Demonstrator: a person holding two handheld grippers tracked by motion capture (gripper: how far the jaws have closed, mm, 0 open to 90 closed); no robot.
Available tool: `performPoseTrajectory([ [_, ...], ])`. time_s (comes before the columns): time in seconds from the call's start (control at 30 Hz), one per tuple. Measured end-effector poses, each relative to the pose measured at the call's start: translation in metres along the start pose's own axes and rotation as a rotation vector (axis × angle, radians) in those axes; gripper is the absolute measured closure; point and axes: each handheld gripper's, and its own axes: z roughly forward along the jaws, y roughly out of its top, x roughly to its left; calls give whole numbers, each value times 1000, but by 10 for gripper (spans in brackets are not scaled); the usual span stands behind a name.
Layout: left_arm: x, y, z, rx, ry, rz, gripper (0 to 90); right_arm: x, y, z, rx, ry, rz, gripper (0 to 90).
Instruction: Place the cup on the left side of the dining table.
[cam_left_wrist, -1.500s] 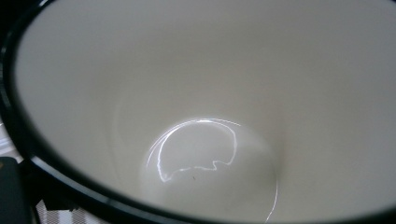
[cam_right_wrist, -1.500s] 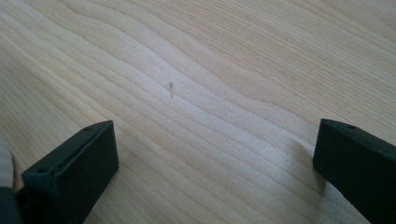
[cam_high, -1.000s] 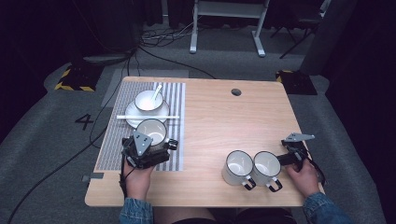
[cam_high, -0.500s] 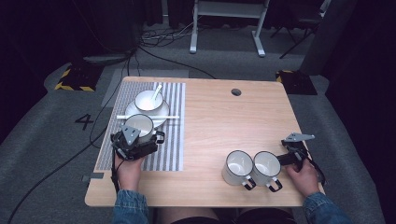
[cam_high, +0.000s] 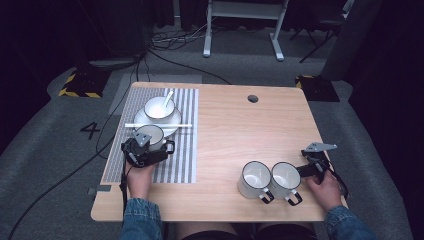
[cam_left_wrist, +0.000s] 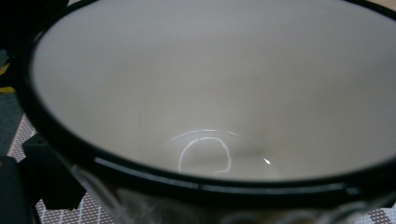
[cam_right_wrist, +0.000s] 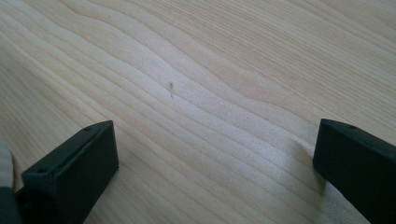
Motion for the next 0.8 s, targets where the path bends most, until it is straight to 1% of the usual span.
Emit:
performPoseTrajectory([
  [0.03,-1,0,2,9,3,5,31,0,0,0,0,0,0,2],
  [0.07,-2,-1,4,13,-5,0,31,0,0,0,0,0,0,3],
  [0.13,-2,-1,7,26,-7,7,31,0,0,0,0,0,0,3],
  [0.17,-2,-3,9,22,-11,4,30,0,0,0,0,-1,-2,2],
  [0.27,-2,-4,11,22,-5,5,30,0,0,0,1,1,2,2],
  [0.3,-2,-5,12,35,-6,4,30,0,0,0,-1,0,0,2],
  [0.33,-2,-5,12,35,-6,4,30,0,0,0,-1,0,0,2],
  [0.37,-2,-7,13,21,-4,-3,30,0,0,0,1,0,2,3],
  [0.43,1,-9,14,35,-10,-15,30,0,0,0,0,0,-4,2],
  [0.5,4,-10,14,32,-8,-24,30,0,0,0,1,0,1,3],
  [0.53,4,-11,13,30,-11,-36,30,0,0,0,-1,0,-1,3],
  [0.67,2,-12,12,40,-3,-12,30,0,0,0,1,0,2,3],
  [0.8,-4,-14,9,66,24,44,28,0,0,0,0,0,2,3],
])
